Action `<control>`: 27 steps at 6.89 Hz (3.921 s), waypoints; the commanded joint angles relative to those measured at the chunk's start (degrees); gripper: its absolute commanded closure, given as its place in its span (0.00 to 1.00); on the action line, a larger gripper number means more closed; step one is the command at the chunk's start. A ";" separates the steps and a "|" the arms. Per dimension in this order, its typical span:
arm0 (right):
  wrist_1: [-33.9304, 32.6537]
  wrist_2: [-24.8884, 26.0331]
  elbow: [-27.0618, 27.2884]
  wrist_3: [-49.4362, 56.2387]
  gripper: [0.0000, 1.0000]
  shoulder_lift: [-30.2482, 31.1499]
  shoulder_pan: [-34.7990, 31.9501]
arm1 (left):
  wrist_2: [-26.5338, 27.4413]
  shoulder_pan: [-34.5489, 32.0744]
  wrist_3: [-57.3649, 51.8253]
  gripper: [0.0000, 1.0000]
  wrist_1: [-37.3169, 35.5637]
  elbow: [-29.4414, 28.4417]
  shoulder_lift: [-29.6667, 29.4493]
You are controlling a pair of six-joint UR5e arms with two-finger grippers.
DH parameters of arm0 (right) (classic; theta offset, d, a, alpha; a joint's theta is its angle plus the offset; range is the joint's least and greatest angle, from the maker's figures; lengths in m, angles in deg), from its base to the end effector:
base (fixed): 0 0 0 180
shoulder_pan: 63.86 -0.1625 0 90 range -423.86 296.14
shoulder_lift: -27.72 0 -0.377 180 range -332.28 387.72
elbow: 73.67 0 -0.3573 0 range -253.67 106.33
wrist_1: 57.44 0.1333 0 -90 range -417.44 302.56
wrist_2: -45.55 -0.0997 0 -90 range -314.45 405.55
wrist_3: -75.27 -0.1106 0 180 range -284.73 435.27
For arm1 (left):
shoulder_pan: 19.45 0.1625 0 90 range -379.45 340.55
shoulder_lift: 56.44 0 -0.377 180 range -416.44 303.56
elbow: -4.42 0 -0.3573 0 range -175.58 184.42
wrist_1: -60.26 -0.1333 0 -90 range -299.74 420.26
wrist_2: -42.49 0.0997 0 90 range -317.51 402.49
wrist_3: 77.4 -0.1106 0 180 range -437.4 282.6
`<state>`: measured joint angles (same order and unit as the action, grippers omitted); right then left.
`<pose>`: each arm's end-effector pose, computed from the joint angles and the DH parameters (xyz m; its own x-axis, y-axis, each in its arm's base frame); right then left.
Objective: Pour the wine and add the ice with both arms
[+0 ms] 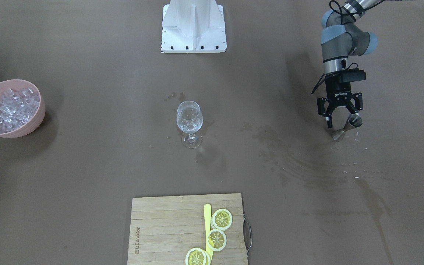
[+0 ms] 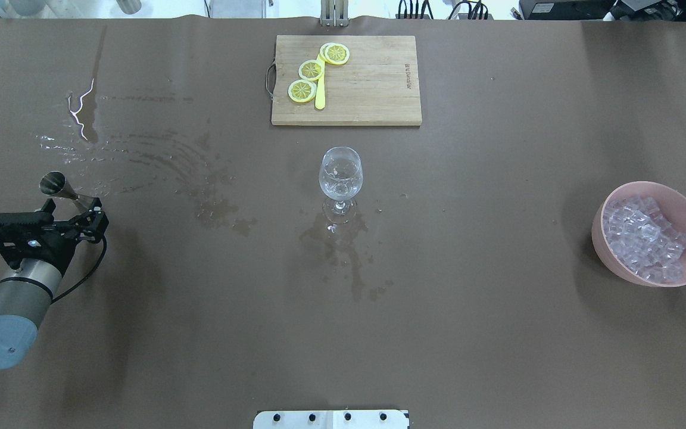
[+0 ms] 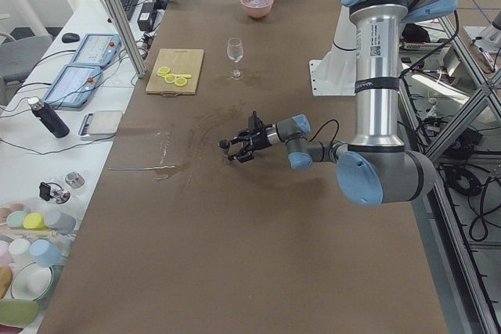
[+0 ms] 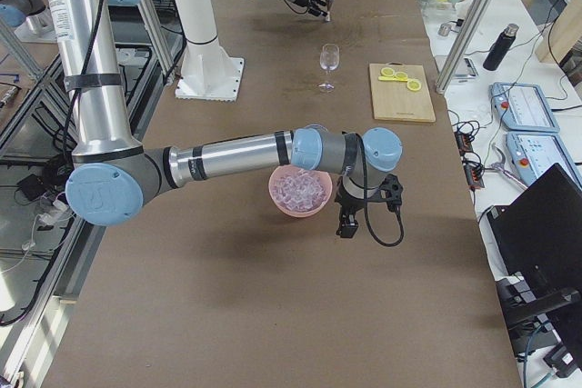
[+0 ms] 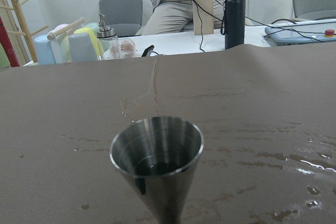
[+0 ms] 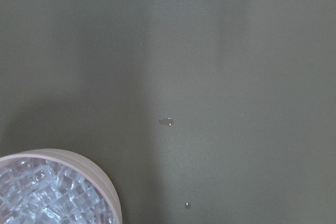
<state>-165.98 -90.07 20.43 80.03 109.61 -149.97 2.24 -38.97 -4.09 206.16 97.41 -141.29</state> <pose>0.0207 -0.4955 0.5480 0.6951 -0.0512 0.7171 0.1255 0.9908 -0.0509 0.3418 -0.3522 0.5133 0.7626 -0.0735 -0.6427 0.6023 0.4431 0.6640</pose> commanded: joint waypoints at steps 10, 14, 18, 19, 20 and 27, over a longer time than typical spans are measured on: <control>2.02 0.00 -1.38 -0.01 0.00 -0.15 0.41 | -0.54 -2.97 -1.69 0.26 3.86 -5.36 -3.04; 2.02 0.00 -1.46 -0.01 0.00 -0.15 0.41 | -0.54 -3.32 -3.44 0.81 4.57 -4.67 -3.04; 3.77 0.00 -2.69 -0.62 0.00 -0.15 0.41 | -1.32 -6.21 -8.60 1.00 12.48 -2.66 -2.69; 3.78 -0.09 -2.61 -0.62 0.00 -0.15 0.41 | -2.28 -6.83 -8.72 1.00 12.74 -2.38 -2.78; 3.78 -0.09 -2.69 -0.62 0.00 -0.15 0.41 | -2.29 -6.75 -9.24 1.00 12.57 -1.25 -3.39; 4.13 -1.05 -3.48 -0.71 0.00 -0.15 1.12 | -7.12 -6.23 -19.58 1.00 9.66 7.02 -6.98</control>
<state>-161.89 -90.88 17.07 79.35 109.45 -149.00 -4.53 -45.37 -20.37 215.66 104.01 -146.86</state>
